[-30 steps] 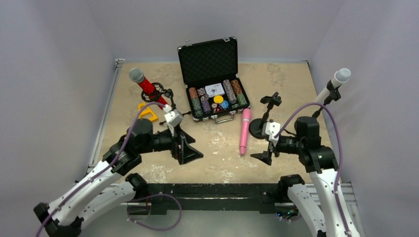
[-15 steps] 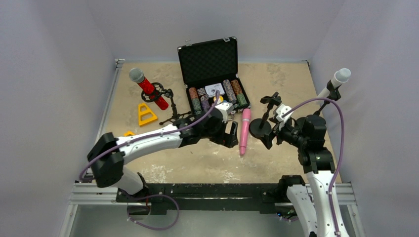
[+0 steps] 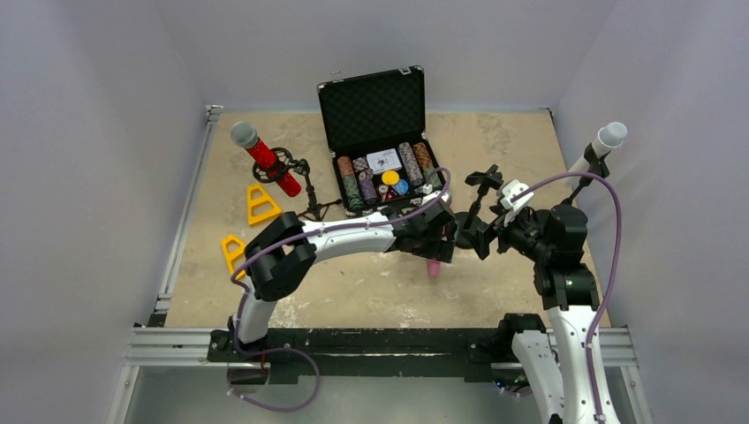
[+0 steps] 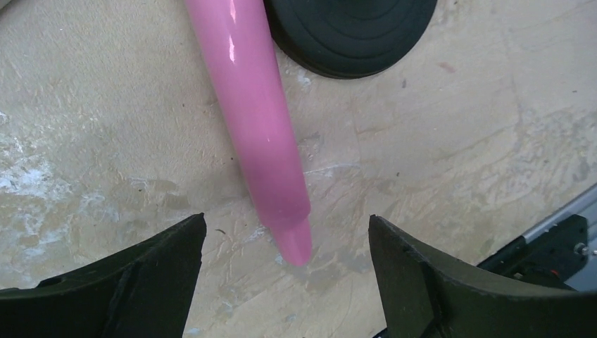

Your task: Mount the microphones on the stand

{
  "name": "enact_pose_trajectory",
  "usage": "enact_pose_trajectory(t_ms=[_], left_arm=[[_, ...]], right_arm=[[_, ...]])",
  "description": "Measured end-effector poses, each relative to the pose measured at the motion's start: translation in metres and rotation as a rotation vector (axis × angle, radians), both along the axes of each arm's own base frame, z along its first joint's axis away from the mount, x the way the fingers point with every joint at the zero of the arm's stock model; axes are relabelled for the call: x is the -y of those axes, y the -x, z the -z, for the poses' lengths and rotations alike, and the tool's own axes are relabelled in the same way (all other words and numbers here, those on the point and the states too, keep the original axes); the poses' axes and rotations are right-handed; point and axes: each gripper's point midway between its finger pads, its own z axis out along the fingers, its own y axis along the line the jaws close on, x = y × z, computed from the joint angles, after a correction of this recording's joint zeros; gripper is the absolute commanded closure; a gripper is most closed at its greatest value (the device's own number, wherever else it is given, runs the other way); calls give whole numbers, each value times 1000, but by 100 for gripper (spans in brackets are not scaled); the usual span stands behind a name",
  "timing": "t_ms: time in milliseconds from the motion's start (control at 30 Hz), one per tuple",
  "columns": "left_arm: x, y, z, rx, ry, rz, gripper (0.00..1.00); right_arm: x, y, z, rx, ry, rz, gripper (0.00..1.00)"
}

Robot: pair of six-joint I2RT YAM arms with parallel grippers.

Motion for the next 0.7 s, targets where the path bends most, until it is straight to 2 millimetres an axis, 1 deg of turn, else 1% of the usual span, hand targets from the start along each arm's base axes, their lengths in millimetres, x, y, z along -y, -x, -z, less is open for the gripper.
enact_pose_trajectory(t_ms=[67, 167, 200, 333, 367, 433, 500, 533, 567, 600, 633, 700], left_arm=[[1, 0, 9, -8, -38, -11, 23], [3, -1, 22, -18, -76, -21, 28], [3, -2, 27, -23, -92, -22, 29], [4, -3, 43, -42, -139, -24, 40], [3, -4, 44, -44, -150, -25, 42], [5, -6, 43, -39, -155, -25, 50], [2, -7, 46, -32, -176, -26, 62], [-1, -8, 47, -28, -185, -27, 70], [-3, -9, 48, -21, -196, -32, 84], [-5, -9, 48, -14, -198, -34, 93], [-7, -9, 48, -5, -192, -38, 99], [-23, -5, 47, 15, -197, -42, 100]], right_arm=[[0, 0, 0, -1, -1, 2, 11], [0, 0, 0, -2, -4, 3, 11], [0, 0, -1, 1, -4, 3, 11], [1, 1, -2, 7, -6, 6, 11], [1, 1, -3, 8, -6, 7, 11], [1, 1, -3, 10, -7, 8, 11], [1, 1, -3, 10, -7, 8, 11], [1, 1, -3, 10, -7, 8, 11], [1, 1, -3, 10, -7, 7, 11], [1, 1, -3, 10, -8, 6, 11], [0, 1, -3, 10, -8, 5, 11], [0, 2, -3, 10, -9, 1, 11]])
